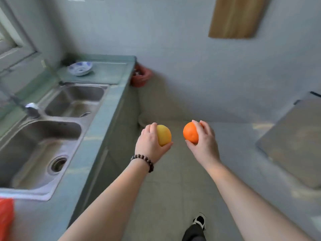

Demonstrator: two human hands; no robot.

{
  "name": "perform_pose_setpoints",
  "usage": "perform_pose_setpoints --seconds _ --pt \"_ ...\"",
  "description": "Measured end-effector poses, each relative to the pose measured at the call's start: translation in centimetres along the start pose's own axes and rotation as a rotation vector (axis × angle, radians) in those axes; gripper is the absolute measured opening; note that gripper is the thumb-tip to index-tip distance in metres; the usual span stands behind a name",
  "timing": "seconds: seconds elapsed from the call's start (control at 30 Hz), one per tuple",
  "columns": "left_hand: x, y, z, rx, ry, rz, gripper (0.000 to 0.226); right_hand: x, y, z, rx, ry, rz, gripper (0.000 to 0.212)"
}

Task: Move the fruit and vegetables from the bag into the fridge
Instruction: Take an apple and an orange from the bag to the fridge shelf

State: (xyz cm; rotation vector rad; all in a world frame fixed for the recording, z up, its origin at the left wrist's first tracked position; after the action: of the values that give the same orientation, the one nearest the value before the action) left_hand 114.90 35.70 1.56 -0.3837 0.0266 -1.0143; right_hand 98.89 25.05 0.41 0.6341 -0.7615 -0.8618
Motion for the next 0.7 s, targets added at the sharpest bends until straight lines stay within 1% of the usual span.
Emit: perform_pose_setpoints --seconds 0.13,0.37,0.47,0.57,0.7 --pt "3.2 -8.2 -3.2 -0.013 0.062 -0.149 0.084 1.0 -5.6 6.9 -0.051 -0.134 -0.109 0.073" --pt "9.2 -23.9 -9.0 -0.037 0.115 -0.374 0.083 3.9 -16.0 18.5 -0.099 -0.351 -0.217 0.071" --pt "11.7 -30.8 -11.9 -0.039 0.138 -0.463 0.083 5.2 -20.6 23.3 -0.13 -0.428 -0.259 0.07" --pt "13.8 -37.3 -14.3 -0.054 0.164 -0.517 0.084 6.0 -24.6 27.9 -0.156 -0.473 -0.304 0.07" --pt "15.5 -45.3 -16.8 -0.068 0.201 -0.612 0.085 6.9 -28.4 33.9 -0.184 -0.559 -0.33 0.07"
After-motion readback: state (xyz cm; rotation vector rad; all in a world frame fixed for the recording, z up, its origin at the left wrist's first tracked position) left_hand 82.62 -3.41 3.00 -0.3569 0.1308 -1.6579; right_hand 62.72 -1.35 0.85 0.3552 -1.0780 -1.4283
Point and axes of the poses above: each hand's wrist, its own x-axis towards the middle knuckle, its own z-axis out of the back of the hand, y = z × x, the point moved 4 cm from there along x, towards the middle knuckle, and after that the axes turned 14 degrees about x, right-handed, at the moved point
